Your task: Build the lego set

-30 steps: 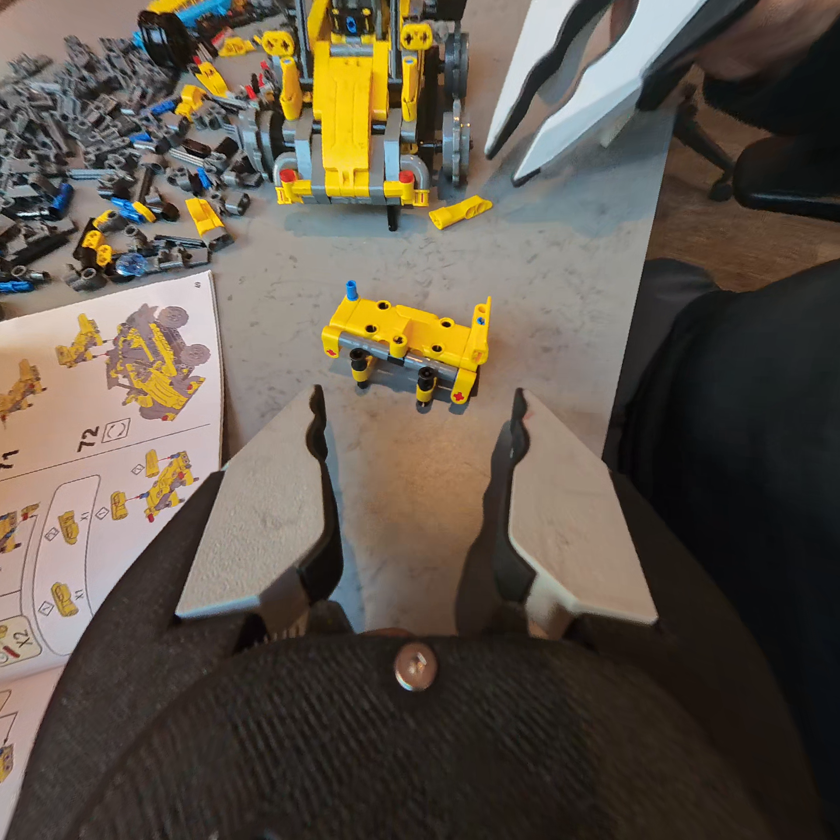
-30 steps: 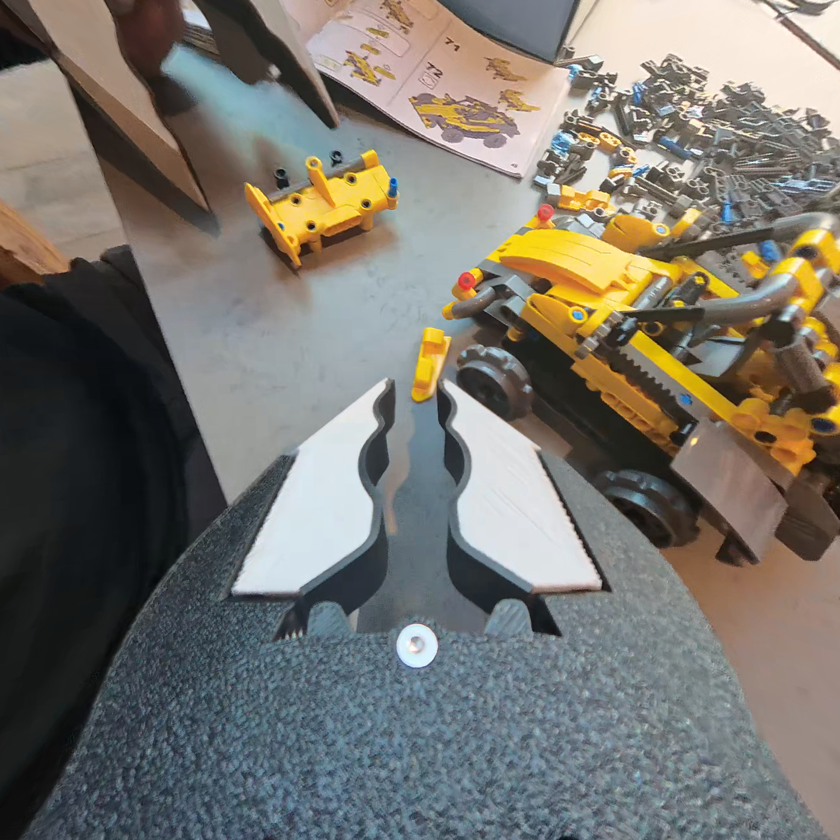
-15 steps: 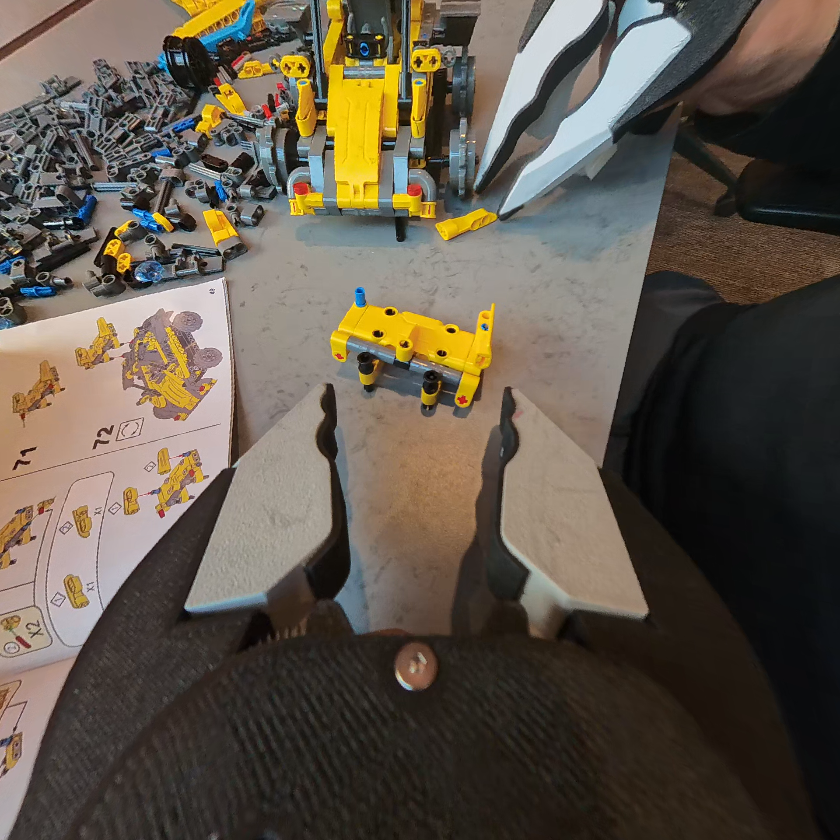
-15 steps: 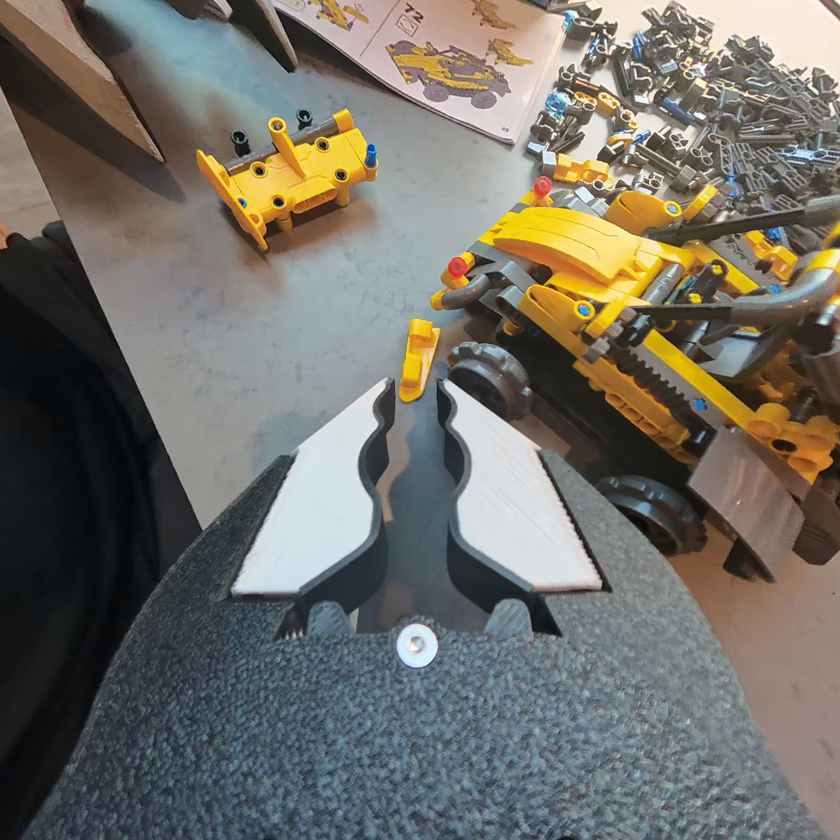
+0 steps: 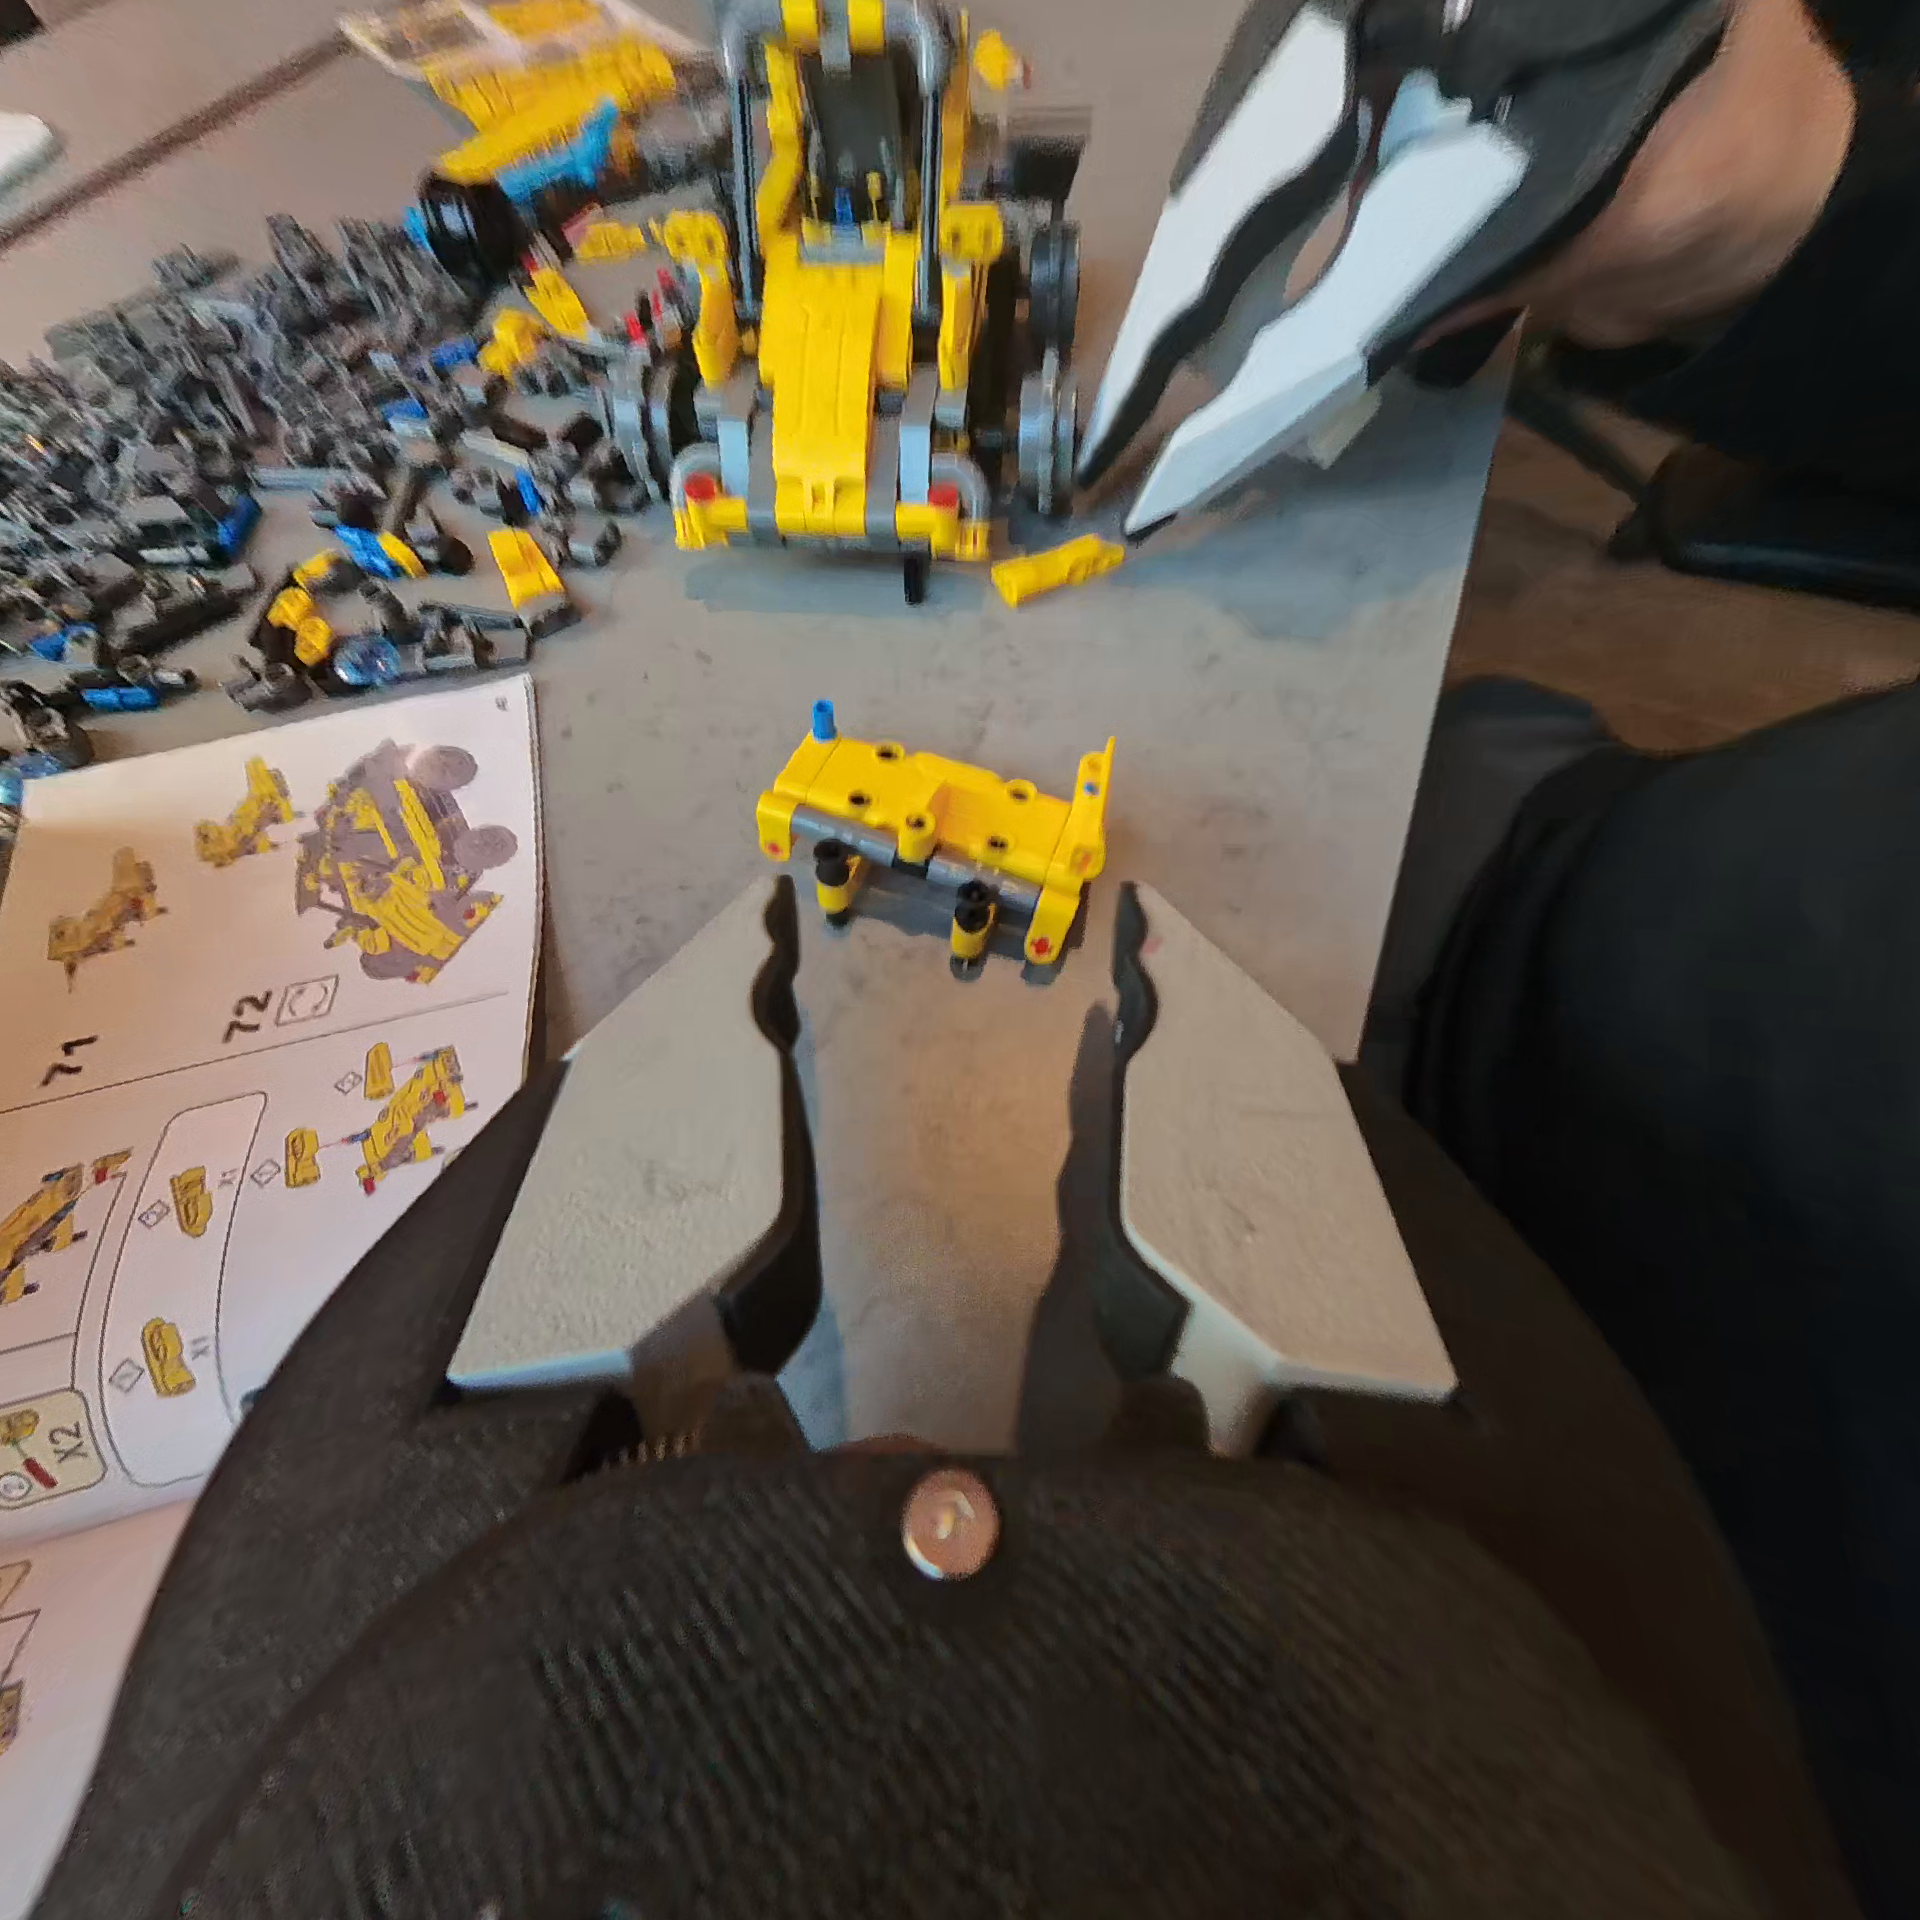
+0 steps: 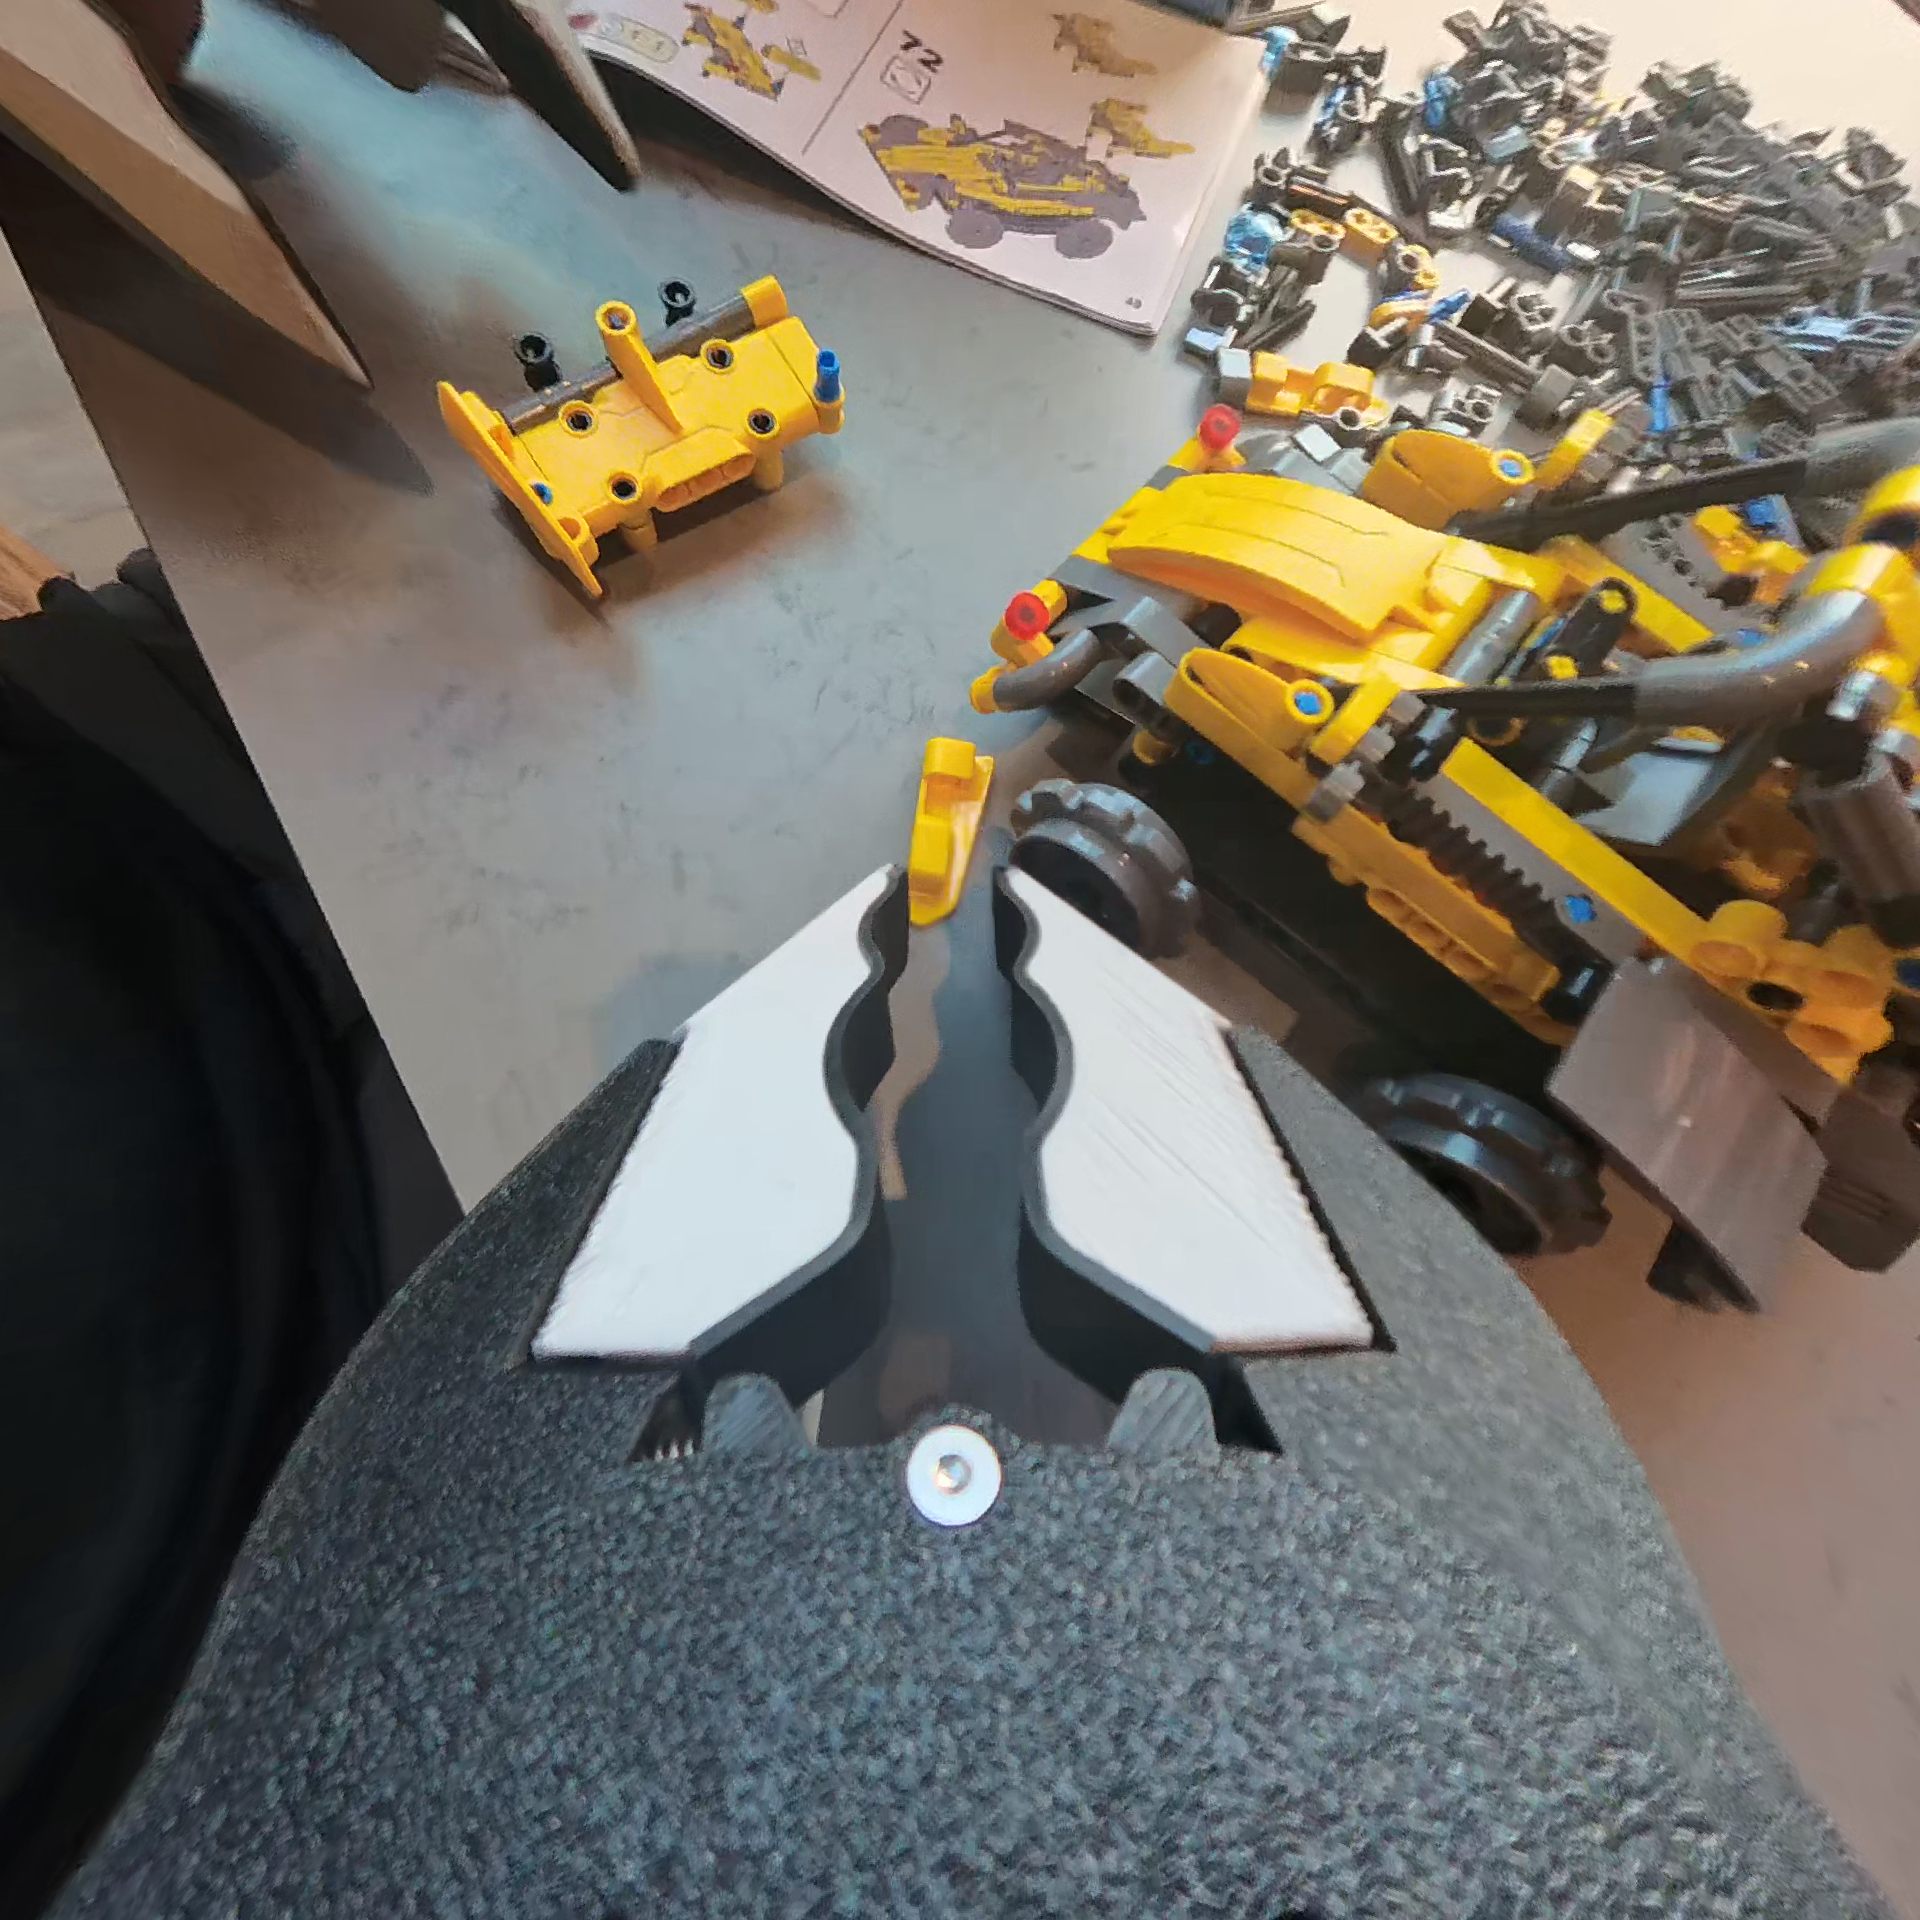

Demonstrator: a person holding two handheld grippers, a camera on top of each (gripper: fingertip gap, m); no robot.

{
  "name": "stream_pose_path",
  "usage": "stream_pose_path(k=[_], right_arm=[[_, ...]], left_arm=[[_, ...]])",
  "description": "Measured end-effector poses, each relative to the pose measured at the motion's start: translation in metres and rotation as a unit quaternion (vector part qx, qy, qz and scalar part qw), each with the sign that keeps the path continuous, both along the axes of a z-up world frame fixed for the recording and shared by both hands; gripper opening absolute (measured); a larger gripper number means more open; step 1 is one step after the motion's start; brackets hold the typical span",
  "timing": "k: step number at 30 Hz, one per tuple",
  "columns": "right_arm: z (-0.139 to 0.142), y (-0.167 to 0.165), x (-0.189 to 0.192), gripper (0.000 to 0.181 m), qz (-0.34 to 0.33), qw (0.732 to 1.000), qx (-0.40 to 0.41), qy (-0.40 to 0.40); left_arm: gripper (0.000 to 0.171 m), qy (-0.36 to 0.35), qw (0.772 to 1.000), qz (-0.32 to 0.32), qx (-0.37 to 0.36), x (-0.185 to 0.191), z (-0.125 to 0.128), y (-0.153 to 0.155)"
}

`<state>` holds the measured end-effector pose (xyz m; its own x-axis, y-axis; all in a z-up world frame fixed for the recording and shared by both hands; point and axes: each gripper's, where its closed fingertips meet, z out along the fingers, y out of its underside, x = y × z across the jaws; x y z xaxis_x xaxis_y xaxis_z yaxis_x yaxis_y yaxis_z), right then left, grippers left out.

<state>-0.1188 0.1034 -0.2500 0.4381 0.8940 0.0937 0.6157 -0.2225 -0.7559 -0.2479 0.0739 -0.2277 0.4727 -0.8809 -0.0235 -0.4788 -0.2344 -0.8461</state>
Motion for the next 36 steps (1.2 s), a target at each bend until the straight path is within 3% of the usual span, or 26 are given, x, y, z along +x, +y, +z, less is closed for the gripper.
stream_pose_path(k=[2,4,6,8,12,15,19,26,31,36], right_arm=[[0.005,-0.001,0.007,0.016,-0.007,1.000,0.014,0.006],[0.010,0.000,0.015,0.014,-0.015,0.999,0.016,0.023],[0.012,0.001,0.021,0.014,-0.019,0.999,0.002,0.048],[0.017,0.003,0.023,0.016,-0.021,0.997,-0.013,0.073],[0.017,0.003,0.026,0.016,-0.019,0.997,-0.007,0.071],[0.016,0.002,0.027,0.016,-0.015,0.998,-0.001,0.065],[0.018,0.000,0.027,0.016,-0.009,0.997,-0.008,0.076],[0.019,0.001,0.031,0.016,-0.008,0.997,-0.008,0.081],[0.023,0.000,0.032,0.015,-0.004,0.995,-0.018,0.102],[0.027,-0.002,0.034,0.015,-0.002,0.992,-0.028,0.120]], left_arm=[[0.041,-0.044,0.999,-0.006,0.013,0.011,0.019,-0.005],[0.016,-0.051,0.997,-0.064,0.015,0.034,0.038,-0.019],[0.026,0.008,0.994,-0.103,0.020,0.057,0.043,-0.019],[0.023,0.089,0.984,-0.148,0.038,0.078,0.037,-0.013],[0.017,0.224,0.944,-0.219,0.104,0.102,0.015,0.013],[0.016,0.268,0.914,-0.282,0.112,0.116,-0.001,0.011],[0.021,0.329,0.894,-0.290,0.091,0.120,-0.022,0.027],[0.006,0.316,0.898,-0.303,0.047,0.126,-0.034,0.022],[0.004,0.304,0.907,-0.286,0.059,0.124,-0.034,0.013],[0.004,0.313,0.907,-0.250,0.132,0.110,-0.028,0.003]])
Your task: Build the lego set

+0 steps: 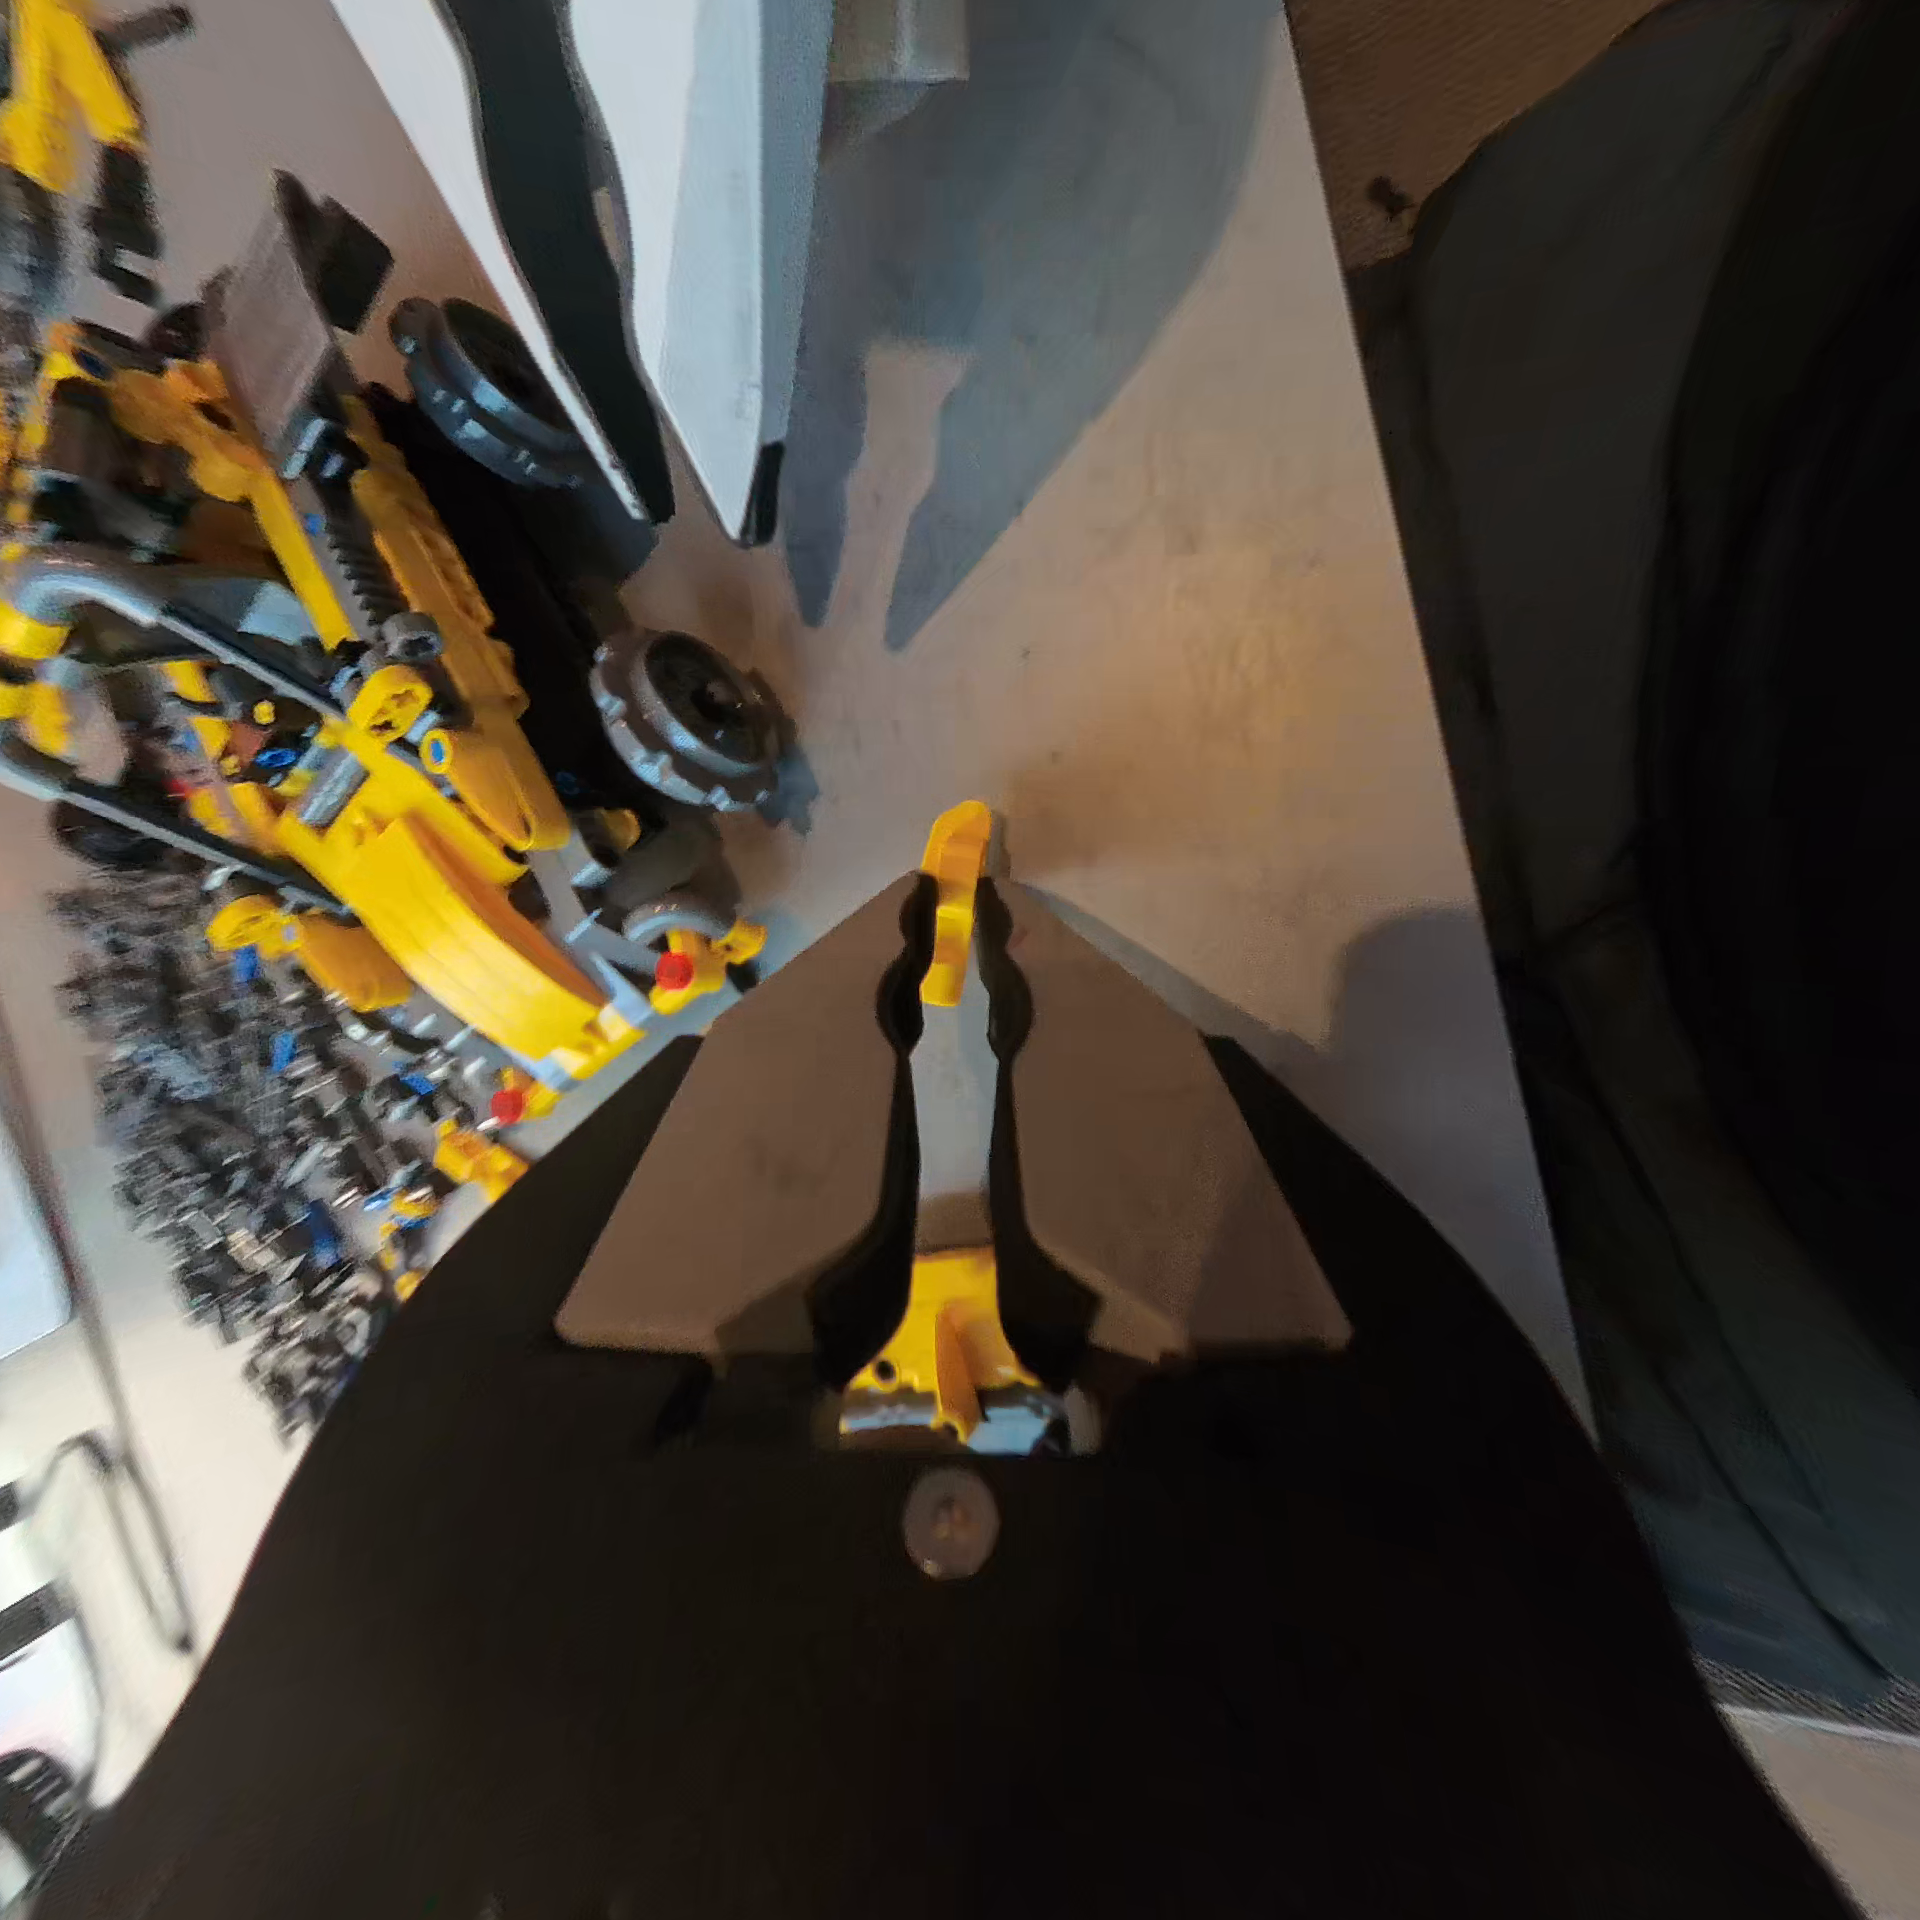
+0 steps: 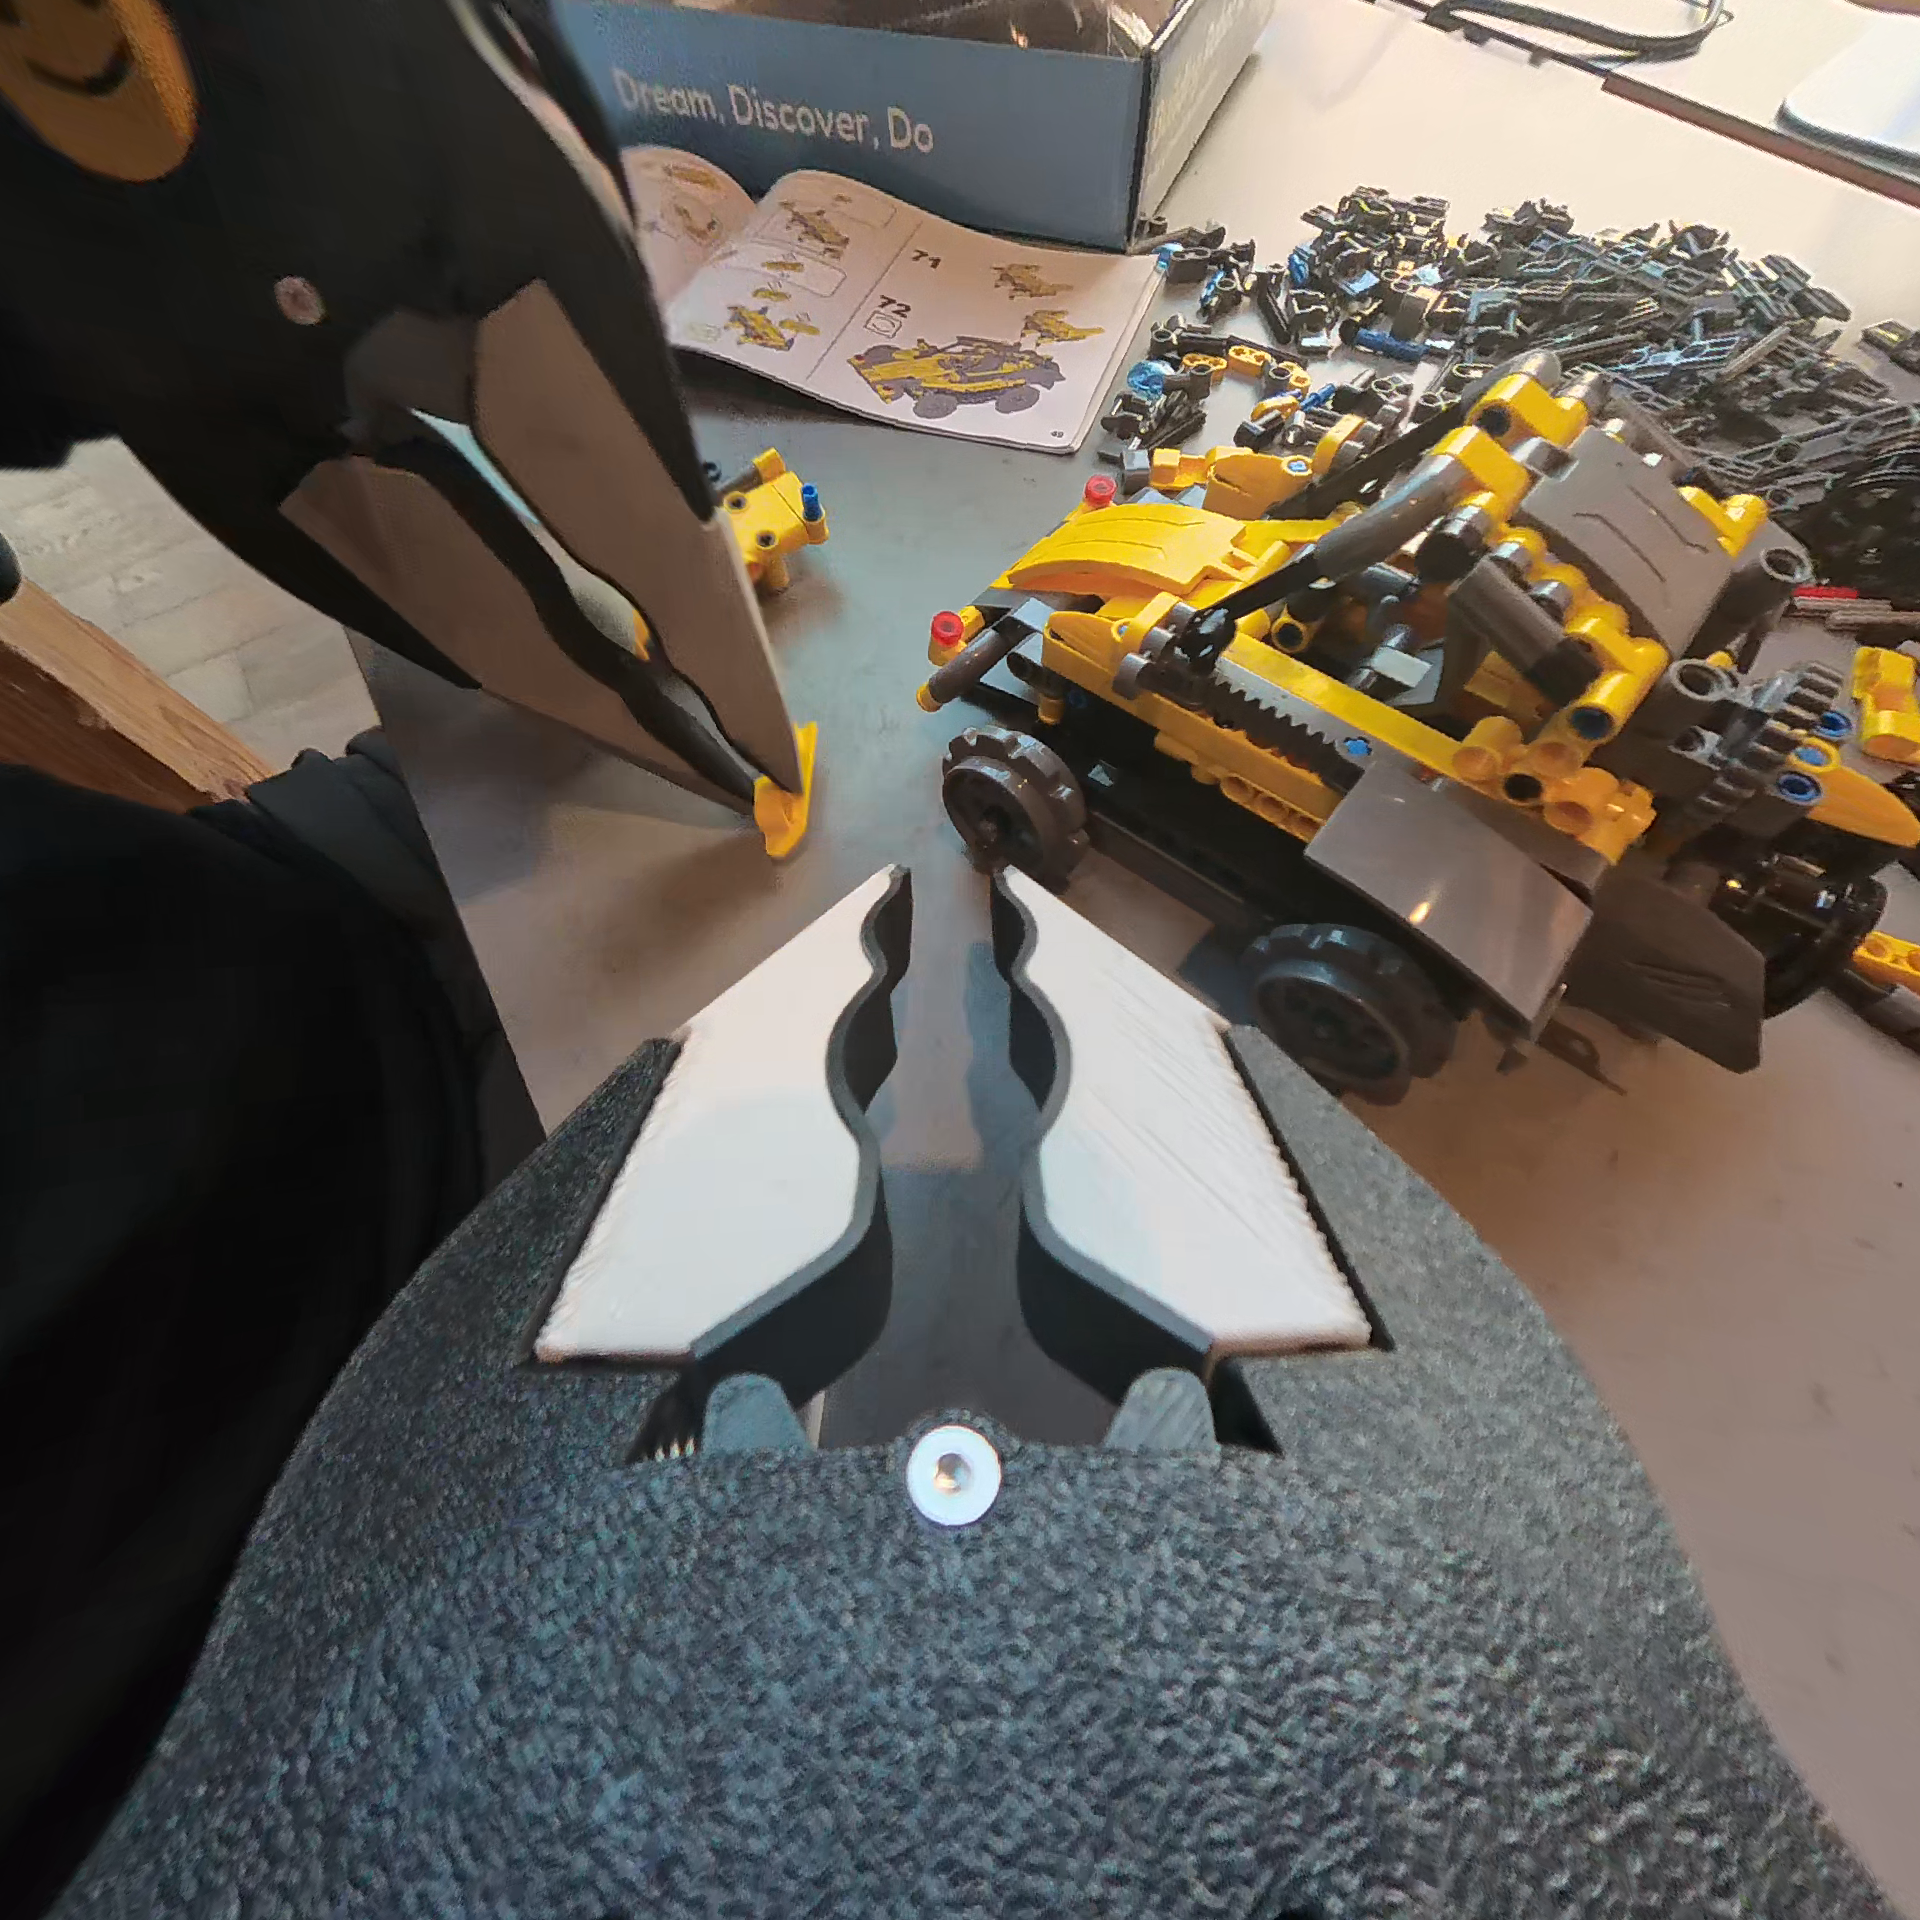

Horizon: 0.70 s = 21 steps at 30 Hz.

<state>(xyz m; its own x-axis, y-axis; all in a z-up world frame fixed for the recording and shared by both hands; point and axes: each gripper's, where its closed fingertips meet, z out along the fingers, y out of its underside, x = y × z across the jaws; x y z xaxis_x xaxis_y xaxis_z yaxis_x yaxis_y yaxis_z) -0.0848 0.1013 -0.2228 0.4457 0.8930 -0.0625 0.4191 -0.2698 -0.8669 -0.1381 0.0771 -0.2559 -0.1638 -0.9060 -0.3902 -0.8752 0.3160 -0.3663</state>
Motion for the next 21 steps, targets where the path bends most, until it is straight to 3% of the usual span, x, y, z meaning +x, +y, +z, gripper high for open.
stream_pose_path(k=[5,8,13,21], right_arm=[[0.008,-0.006,-0.006,0.014,0.017,0.998,-0.035,0.045],[0.014,-0.008,-0.009,0.004,0.028,0.996,-0.050,0.072],[0.022,-0.007,-0.011,0.006,0.021,0.992,-0.064,0.107],[0.048,-0.031,-0.033,0.005,0.084,0.979,-0.094,0.158]], left_arm=[[0.004,-0.028,0.991,0.008,0.130,-0.011,0.018,0.002],[0.004,-0.054,0.979,0.011,0.195,-0.012,0.034,0.002],[0.004,-0.094,0.959,0.010,0.266,-0.008,0.054,-0.002],[0.004,-0.087,0.935,-0.017,0.345,-0.004,0.069,-0.004]])
